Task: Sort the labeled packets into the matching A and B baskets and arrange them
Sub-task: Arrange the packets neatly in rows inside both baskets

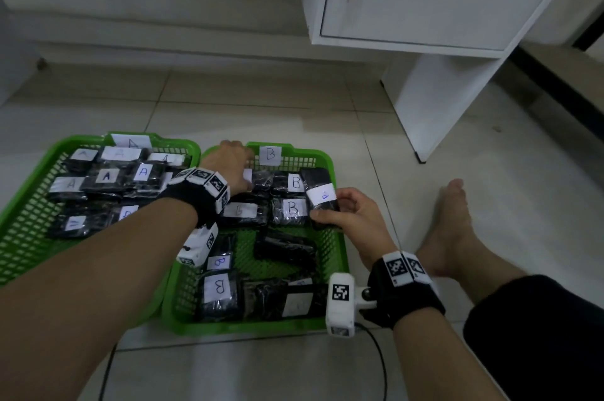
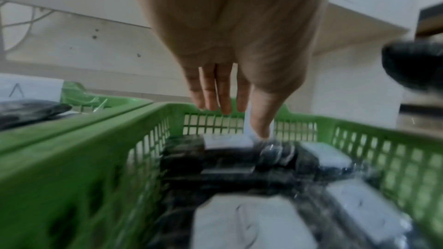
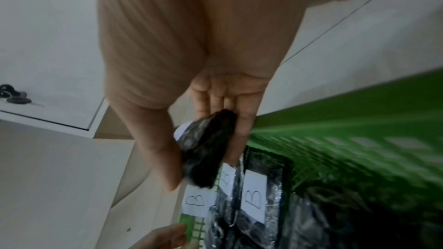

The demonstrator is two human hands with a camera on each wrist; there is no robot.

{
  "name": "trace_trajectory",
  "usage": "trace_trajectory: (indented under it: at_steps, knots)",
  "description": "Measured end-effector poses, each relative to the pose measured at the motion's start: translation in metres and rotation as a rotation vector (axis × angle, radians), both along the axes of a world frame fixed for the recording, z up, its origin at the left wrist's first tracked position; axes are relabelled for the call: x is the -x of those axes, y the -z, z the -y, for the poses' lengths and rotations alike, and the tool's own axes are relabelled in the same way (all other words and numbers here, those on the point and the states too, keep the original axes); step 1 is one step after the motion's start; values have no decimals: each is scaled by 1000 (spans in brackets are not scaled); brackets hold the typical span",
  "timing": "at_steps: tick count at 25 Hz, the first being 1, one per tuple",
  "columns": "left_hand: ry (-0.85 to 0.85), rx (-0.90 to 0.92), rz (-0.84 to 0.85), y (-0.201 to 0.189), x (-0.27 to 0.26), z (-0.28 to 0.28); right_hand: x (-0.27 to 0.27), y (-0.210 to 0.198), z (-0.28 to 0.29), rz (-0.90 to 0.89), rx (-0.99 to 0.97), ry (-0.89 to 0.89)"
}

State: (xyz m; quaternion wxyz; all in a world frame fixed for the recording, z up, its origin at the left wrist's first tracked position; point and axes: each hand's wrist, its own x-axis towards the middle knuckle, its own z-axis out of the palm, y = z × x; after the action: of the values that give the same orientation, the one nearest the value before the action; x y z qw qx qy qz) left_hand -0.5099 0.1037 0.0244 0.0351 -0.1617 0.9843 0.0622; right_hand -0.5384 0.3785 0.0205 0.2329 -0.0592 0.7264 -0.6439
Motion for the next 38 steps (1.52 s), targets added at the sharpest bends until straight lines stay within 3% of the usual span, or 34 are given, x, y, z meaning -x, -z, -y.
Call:
trace_trajectory:
  at_steps: [2, 3, 5, 6, 10, 11, 13, 15, 19, 21, 22, 24, 26, 27, 30, 32, 35, 38]
  knots:
    - [-50, -324, -186, -20, -4, -10, 3, -4, 4, 78, 55, 65]
    - [-79, -578, -175, -32, -7, -17, 2, -8, 8, 80, 67, 89]
    - [-84, -968, 11, -51, -14, -34, -4, -14, 22, 35, 83, 96]
    - [-55, -1032, 78, -55, -18, -40, -11, -17, 31, 20, 98, 63]
    - [28, -941, -42, -49, -28, -33, -24, -20, 45, 45, 37, -117]
    - [52, -902, -67, -47, -31, -26, -20, -20, 43, -29, -59, -117]
    - [99, -769, -60, -45, -39, -16, -10, -21, 34, -340, -326, -92]
    - [120, -721, -11, -42, -43, -14, -5, -27, 30, -642, -473, -207]
    - [122, -779, -1, -29, -43, -20, -5, -29, 43, -776, -546, -496]
    - [73, -794, -21, -26, -42, -18, -5, -27, 44, -708, -584, -496]
    - [25, -844, -44, -28, -42, -18, -3, -26, 42, -586, -544, -473]
    - [-105, -1089, -97, -33, -42, -15, 3, -21, 35, -311, -399, -385]
    - [-169, -1311, -120, -41, -44, -16, 11, -15, 27, -187, -292, -316]
    - [-131, -1311, -129, -45, -46, -17, 13, -14, 24, -162, -260, -310]
    - [-14, -1081, -218, -46, -49, -24, 13, -21, 23, -77, -175, -333]
    - [-31, -1101, -283, -45, -49, -28, 11, -27, 26, -24, -120, -340]
    - [-30, -1019, -352, -42, -48, -27, 12, -32, 31, -106, -193, -385]
    - [-4, -806, -252, -35, -47, -18, 20, -35, 39, -484, -538, -405]
